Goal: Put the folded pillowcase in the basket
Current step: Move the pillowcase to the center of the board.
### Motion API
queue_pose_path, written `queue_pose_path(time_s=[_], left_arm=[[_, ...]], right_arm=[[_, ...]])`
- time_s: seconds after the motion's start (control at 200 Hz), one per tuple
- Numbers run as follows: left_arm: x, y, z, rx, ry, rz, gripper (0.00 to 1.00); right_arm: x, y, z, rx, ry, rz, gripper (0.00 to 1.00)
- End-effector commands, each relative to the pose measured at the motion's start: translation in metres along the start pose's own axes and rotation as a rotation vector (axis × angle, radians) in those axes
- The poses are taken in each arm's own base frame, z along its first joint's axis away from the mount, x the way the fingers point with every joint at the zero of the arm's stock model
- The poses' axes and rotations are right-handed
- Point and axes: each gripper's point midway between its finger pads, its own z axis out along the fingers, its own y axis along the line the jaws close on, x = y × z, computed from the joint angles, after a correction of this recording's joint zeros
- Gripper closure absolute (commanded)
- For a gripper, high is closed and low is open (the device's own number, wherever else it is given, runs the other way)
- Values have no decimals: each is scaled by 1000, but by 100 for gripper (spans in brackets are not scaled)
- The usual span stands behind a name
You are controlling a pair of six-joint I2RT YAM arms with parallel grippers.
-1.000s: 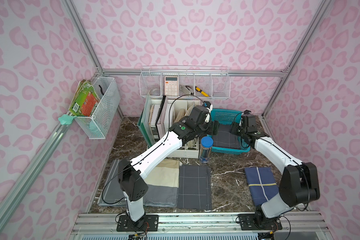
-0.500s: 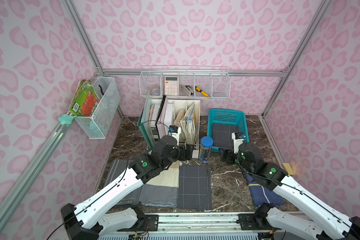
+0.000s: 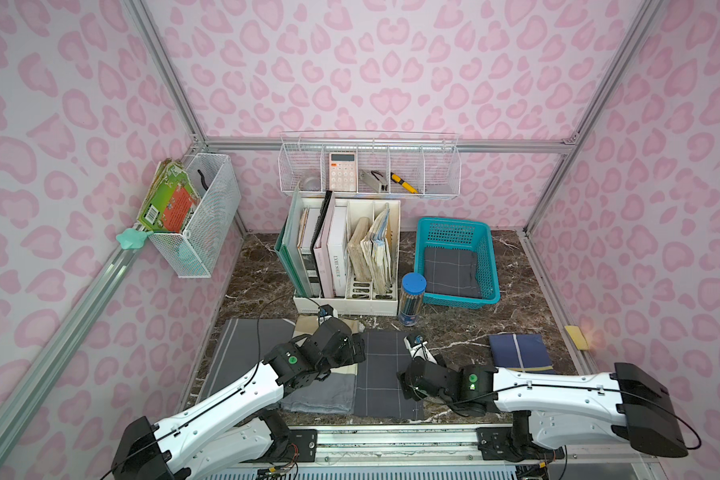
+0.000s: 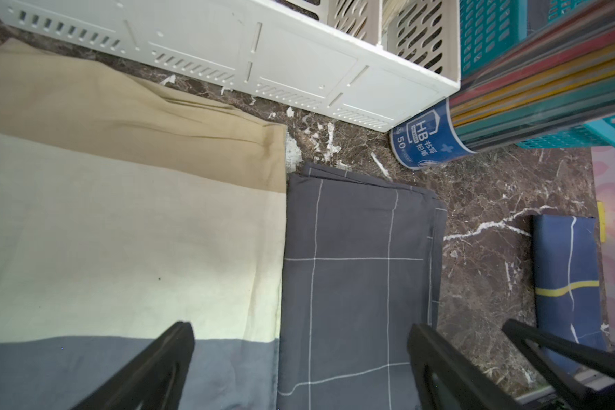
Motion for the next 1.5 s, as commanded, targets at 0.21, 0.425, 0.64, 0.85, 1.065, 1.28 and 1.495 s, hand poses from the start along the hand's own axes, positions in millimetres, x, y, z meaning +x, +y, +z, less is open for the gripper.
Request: queue_pose_path(time_s=[0.21,0.425,0.64,0.85,1.065,1.28,1.495], left_arm=[[14,35,-12,-77,-7,-86,1],[21,34,-11,-79,34,-75,1],[35,26,4,-81,124,-63,5],[46,-20,19,-37,184,25,9],[58,-60,41,-29,221,88,13],[64,-77,59,-23,240,103,12],[71,-91,78,-20,281,97,17]], right_arm=[[13,40,40,-37,119,-7,13],[44,2,57,153,269,55,12],[78,-43,48,235,333,134,12],[76,-63,35,223,279,163,13],[50,-80,11,231,177,163,16],[48,-86,-3,62,57,369,20],[61,-100,0,-94,17,562,27]])
